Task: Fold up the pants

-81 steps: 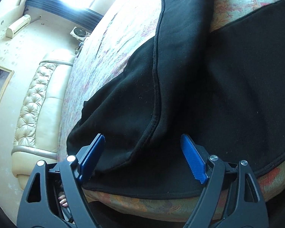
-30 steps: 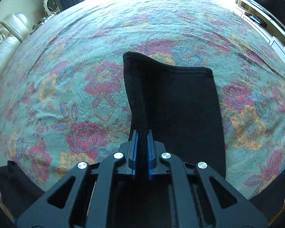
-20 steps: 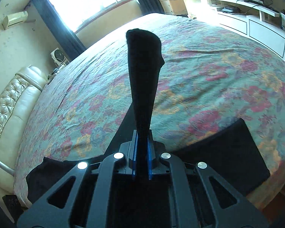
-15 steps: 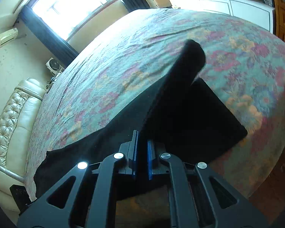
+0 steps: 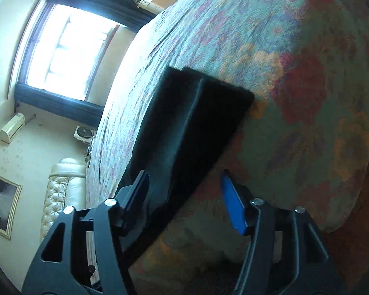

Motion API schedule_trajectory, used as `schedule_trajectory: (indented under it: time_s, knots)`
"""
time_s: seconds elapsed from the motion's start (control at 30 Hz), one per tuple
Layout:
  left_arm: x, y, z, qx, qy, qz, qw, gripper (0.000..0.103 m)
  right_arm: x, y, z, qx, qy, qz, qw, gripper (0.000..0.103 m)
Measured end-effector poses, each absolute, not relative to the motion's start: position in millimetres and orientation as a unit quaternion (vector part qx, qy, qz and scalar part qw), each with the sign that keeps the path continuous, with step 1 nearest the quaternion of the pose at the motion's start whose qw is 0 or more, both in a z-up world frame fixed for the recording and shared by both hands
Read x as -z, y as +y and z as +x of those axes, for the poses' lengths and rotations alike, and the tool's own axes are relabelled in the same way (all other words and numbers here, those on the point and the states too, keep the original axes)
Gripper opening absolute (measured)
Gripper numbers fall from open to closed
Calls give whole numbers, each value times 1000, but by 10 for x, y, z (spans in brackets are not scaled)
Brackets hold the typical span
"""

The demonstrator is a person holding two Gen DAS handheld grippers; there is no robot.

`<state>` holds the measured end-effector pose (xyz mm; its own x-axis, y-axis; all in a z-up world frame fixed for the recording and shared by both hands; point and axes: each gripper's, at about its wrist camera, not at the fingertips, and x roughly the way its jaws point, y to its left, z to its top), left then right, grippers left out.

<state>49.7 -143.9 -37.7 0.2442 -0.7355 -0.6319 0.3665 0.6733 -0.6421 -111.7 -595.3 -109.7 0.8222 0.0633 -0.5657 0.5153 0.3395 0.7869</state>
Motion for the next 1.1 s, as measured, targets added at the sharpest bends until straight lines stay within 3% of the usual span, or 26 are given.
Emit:
schedule_trajectory:
  time_s: [0.1,0.17,0.3,0.33,0.37,0.4,0.53,0.63,0.73,0.8,0.83,0.87,1.1]
  knots:
    - [271,-1581,467,380,473,-166,777,90,1116,-6126,-1188,152,240,569,772,62]
    - [275,-1688,482,380,468,-149,784,90,1143,-6197,-1136,138,237,575,771,71]
    - [435,-1830,553,364,488,-142,780,90,1255,-6276,-1019,131,244,586,762,70]
    - [478,-1839,561,360,496,-145,777,90,1239,-6284,-987,132,247,576,768,49]
    - [513,-1844,564,357,503,-149,773,90,1190,-6235,-924,129,253,558,779,18]
    - [538,-1840,555,356,507,-152,770,90,1108,-6216,-880,127,262,532,795,11]
    - [541,-1840,518,362,501,-141,773,90,892,-6258,-886,154,274,463,829,11]
    - [567,-1855,509,367,501,-136,772,90,1282,-6409,-979,155,307,497,796,12]
    - [541,-1861,491,372,500,-132,771,90,1350,-6474,-1085,136,283,526,791,23]
    - [499,-1847,480,376,497,-133,771,90,1222,-6557,-1110,145,282,514,797,43]
    - [475,-1827,477,380,493,-136,771,90,1117,-6617,-1129,157,278,495,808,65]
    - [454,-1803,478,382,489,-138,772,90,1018,-6681,-1123,164,273,478,819,79]
    - [436,-1699,517,367,481,-133,785,90,976,-7048,-417,43,351,443,824,82]
